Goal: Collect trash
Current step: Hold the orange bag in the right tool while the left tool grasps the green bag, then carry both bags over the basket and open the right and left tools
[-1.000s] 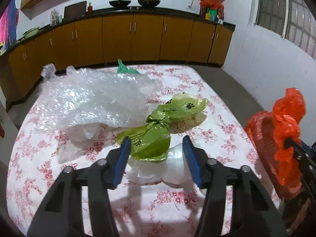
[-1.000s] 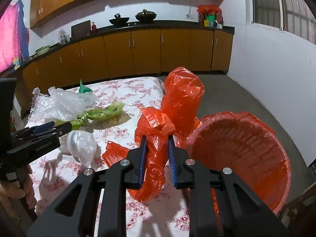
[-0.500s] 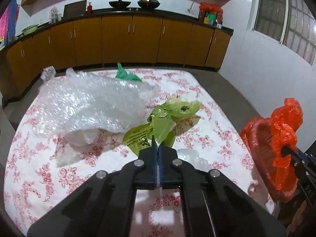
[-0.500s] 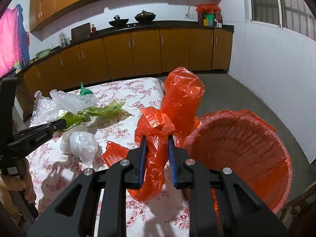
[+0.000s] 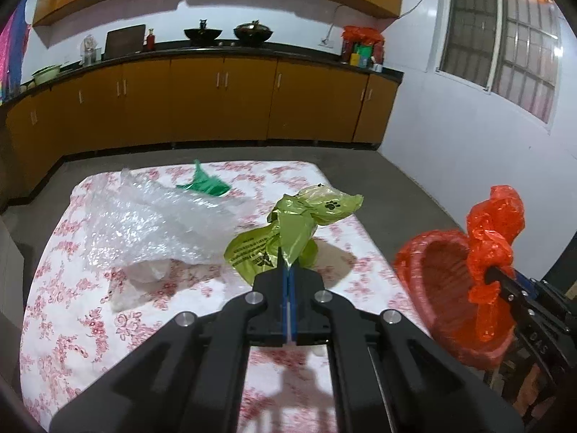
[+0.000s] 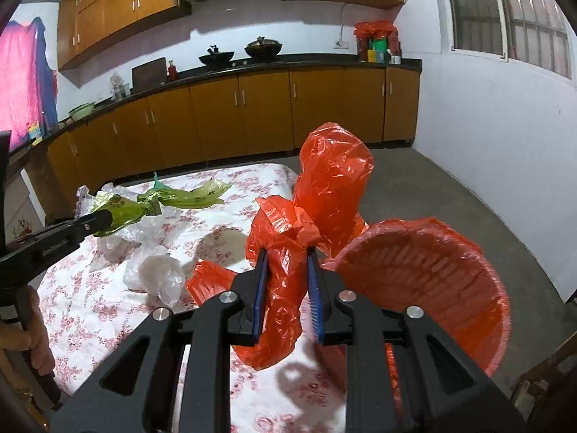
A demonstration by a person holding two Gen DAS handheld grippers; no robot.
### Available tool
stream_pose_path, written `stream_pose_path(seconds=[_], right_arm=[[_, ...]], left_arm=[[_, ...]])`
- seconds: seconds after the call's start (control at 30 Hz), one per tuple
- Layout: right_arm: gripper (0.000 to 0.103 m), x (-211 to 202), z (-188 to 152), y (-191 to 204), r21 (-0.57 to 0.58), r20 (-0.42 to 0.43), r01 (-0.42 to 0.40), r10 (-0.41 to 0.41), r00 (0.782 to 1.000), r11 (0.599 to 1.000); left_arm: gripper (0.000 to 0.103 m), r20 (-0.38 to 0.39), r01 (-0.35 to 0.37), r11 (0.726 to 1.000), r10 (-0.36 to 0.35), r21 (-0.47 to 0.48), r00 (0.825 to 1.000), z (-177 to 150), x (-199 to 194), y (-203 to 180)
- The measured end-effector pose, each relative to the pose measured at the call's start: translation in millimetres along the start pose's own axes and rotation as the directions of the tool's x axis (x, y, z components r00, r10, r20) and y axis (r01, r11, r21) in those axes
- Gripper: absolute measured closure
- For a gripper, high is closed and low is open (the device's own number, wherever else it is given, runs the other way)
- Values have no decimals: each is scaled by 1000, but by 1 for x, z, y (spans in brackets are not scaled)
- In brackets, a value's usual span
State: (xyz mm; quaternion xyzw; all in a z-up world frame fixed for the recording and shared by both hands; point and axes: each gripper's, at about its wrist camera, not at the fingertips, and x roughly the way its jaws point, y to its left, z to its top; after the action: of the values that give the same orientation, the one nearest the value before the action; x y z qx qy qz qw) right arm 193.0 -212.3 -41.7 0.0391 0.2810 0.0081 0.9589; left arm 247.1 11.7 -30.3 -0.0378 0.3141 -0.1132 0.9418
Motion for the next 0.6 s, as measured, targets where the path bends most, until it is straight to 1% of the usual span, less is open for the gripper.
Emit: stream_pose_path(seconds=[0.27,0.4,0.6], right_arm=[[82,-25,0,-39,34,18,63,-64,998,997],[82,-34,-3,-64,57,13,103,-104,994,993],[82,-43,-9,-93,92,1,152,-153,988,984]], left_arm=[[100,7,87,995,-88,41,996,-1,-18,-46],[100,-3,140,988,-140,59,990,-6,-22,-71],[100,-27,201,977,-200,71,979,-10,-17,-101]])
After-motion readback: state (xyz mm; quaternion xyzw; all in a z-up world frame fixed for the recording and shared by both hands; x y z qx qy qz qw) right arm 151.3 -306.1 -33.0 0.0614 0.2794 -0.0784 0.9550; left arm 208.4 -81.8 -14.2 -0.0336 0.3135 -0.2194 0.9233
